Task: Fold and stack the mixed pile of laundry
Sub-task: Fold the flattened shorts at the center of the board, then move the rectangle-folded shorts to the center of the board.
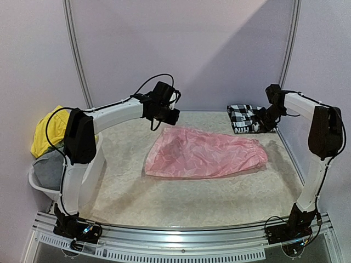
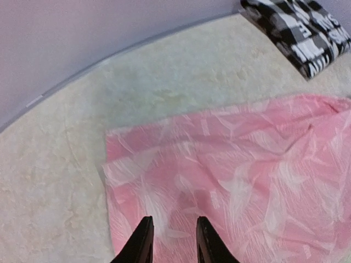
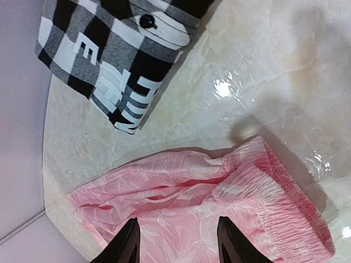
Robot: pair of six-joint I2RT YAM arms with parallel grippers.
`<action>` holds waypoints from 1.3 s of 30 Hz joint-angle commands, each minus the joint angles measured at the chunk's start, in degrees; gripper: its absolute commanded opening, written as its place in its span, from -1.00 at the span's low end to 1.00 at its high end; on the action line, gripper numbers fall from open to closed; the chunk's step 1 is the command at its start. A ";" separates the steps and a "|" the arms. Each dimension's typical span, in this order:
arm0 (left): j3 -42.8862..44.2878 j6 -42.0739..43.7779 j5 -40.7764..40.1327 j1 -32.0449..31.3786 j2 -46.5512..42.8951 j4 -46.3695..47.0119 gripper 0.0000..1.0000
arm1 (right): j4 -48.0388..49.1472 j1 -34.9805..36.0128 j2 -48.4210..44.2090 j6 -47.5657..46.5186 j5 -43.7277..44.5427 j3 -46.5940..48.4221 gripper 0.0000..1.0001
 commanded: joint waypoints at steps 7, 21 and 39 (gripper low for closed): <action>-9.44 -4.04 11.47 -3.05 0.47 -6.12 -0.53 | -0.39 9.44 -10.02 -19.47 2.74 -9.65 -0.10; -25.11 -10.87 10.35 -6.52 -1.73 -4.34 -0.67 | 3.23 13.02 -0.43 -27.09 -6.86 -22.57 -0.35; -51.94 -23.82 2.31 -19.44 -21.17 -4.49 -0.76 | 3.60 20.12 -5.86 -23.06 -7.93 -39.26 -0.36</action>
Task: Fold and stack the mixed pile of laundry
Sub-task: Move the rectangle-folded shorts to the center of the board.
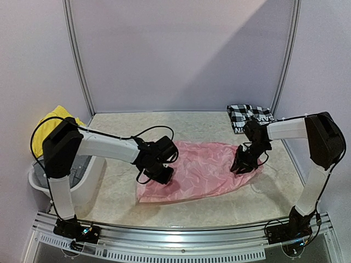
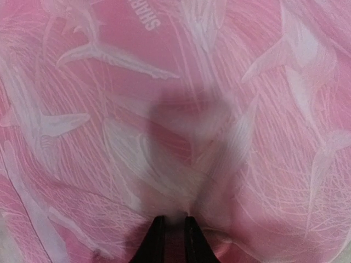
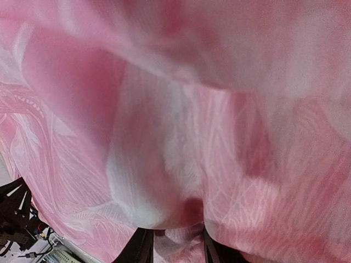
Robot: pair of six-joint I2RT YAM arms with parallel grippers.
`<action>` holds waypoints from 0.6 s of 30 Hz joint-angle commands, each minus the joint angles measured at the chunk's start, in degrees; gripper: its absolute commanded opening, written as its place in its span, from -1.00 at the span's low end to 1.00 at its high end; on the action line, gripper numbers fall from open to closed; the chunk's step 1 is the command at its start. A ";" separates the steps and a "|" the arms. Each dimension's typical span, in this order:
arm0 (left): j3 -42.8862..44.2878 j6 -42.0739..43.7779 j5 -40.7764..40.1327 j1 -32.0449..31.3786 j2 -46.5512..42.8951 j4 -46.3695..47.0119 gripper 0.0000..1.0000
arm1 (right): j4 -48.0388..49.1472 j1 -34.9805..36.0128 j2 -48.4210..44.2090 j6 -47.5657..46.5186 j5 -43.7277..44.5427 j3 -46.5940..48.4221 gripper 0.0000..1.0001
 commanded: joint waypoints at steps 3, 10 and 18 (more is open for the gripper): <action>-8.59 -7.71 -4.16 -8.13 -8.67 -8.56 -0.76 | -7.72 4.68 -2.74 3.91 3.30 -8.41 -0.36; -7.38 -8.50 -11.17 -9.41 -22.12 -17.06 -0.39 | -12.00 5.07 -14.18 3.94 4.62 -4.82 -0.18; -6.86 -4.43 -6.34 0.44 -25.17 -15.68 0.12 | -10.06 5.10 -18.21 3.61 5.84 0.63 0.19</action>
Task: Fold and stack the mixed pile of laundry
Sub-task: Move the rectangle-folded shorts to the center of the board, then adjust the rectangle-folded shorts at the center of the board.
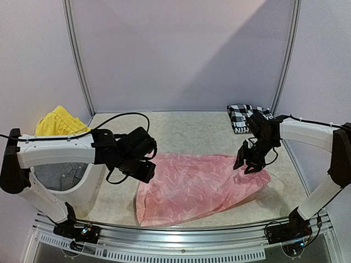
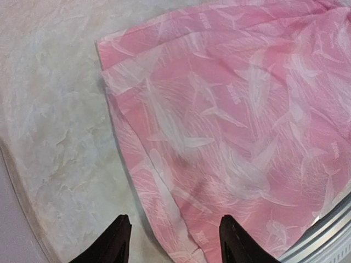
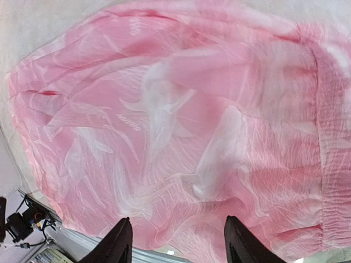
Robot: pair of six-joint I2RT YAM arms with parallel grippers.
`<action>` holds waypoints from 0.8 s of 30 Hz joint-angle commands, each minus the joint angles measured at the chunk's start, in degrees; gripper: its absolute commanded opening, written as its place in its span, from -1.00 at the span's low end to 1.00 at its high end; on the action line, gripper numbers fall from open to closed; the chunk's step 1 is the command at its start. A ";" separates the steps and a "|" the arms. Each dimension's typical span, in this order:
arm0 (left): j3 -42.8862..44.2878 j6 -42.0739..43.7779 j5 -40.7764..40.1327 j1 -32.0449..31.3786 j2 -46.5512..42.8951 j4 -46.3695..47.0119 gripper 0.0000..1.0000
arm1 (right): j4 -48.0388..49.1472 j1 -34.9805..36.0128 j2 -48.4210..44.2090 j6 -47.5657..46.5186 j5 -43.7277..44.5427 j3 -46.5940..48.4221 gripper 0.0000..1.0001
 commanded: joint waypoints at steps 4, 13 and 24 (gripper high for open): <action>1.03 3.17 8.54 11.44 4.34 0.91 0.11 | 4.02 -0.01 -2.87 -0.66 1.74 1.16 0.39; 9.08 7.10 17.61 18.76 16.47 2.03 -0.03 | 4.44 -2.97 -1.33 -1.67 0.75 2.36 0.44; 14.47 6.87 21.55 22.15 25.52 0.71 -0.18 | 2.90 -4.71 0.57 -2.90 0.77 3.57 0.44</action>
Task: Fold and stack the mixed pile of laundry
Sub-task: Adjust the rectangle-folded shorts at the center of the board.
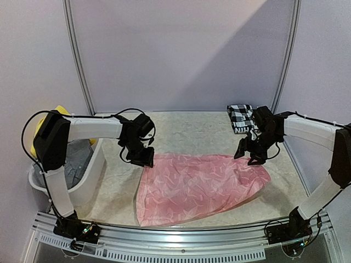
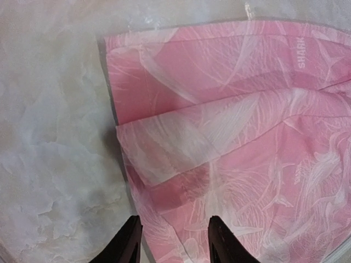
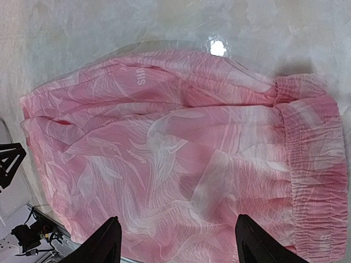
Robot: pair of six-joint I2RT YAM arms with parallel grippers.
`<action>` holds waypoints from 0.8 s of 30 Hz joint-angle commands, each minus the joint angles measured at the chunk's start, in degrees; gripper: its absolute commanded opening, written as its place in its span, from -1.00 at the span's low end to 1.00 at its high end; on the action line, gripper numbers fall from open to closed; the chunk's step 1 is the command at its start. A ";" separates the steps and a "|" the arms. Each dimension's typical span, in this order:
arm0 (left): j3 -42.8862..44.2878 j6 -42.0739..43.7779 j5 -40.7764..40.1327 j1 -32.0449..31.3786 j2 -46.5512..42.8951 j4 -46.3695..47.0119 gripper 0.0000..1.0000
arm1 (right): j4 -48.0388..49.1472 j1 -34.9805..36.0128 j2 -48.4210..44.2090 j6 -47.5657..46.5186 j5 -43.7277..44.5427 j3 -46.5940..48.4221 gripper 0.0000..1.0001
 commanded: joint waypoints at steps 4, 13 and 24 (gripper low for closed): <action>1.39 0.04 3.39 1.18 2.83 0.17 -0.20 | -0.87 -0.86 2.18 -1.15 -0.04 2.33 0.44; 1.73 -1.96 5.13 1.31 5.00 0.75 -0.32 | -2.31 -1.13 4.14 -2.25 0.23 4.44 0.43; 1.17 -3.19 1.67 1.31 4.41 -1.14 -0.21 | -3.21 -1.18 3.33 -3.14 0.22 3.94 0.43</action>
